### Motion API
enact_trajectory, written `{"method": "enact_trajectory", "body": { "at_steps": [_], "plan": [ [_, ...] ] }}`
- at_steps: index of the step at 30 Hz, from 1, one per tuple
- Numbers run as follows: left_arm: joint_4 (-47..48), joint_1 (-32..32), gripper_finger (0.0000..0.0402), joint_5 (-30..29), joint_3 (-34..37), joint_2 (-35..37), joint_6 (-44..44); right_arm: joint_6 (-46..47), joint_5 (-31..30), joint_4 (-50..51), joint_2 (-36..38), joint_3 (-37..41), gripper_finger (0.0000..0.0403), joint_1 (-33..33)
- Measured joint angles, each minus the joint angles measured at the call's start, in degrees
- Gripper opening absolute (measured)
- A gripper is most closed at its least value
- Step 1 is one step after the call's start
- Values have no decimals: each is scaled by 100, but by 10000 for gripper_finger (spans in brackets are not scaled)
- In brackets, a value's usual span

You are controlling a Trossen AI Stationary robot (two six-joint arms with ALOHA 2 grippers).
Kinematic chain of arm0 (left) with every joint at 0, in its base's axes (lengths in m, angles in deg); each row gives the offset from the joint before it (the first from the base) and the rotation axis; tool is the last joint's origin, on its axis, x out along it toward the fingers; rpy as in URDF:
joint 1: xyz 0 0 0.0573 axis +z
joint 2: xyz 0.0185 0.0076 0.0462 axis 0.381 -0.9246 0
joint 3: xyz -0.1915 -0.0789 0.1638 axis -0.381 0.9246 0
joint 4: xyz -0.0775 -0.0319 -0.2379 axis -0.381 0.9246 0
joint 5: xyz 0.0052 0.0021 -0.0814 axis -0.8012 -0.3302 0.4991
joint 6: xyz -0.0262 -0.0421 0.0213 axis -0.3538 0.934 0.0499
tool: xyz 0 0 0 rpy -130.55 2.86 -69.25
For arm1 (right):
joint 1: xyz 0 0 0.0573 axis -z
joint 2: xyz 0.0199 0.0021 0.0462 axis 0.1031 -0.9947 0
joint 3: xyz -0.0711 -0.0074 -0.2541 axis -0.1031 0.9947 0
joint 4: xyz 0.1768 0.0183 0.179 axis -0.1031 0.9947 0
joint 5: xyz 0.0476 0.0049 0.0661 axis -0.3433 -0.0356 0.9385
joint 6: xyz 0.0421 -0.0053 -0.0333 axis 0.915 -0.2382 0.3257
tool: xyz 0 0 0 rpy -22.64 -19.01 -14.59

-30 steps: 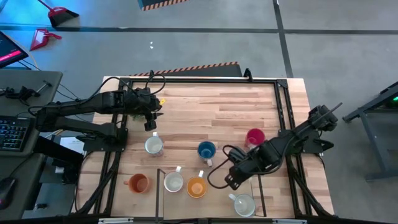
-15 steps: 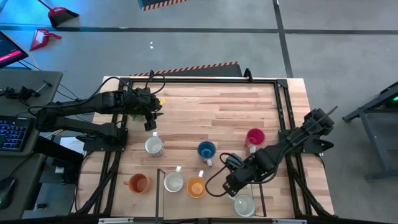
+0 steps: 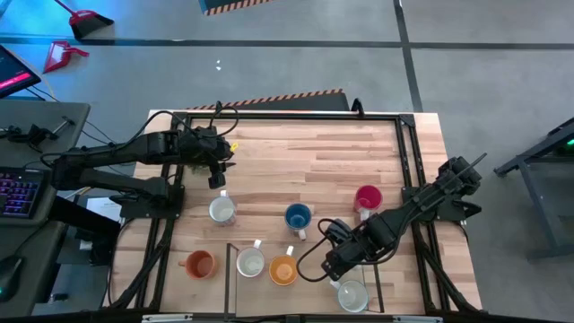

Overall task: Place coffee mugs
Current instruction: Adjust the orange pattern cup on the shelf

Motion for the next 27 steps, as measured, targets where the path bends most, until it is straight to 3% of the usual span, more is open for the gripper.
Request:
{"method": "enact_trajectory", "body": {
  "at_steps": [27],
  "plan": [
    [0,0,142,2,0,2,-44,-18,174,74,-280,-1,0,-4]
  ]
}}
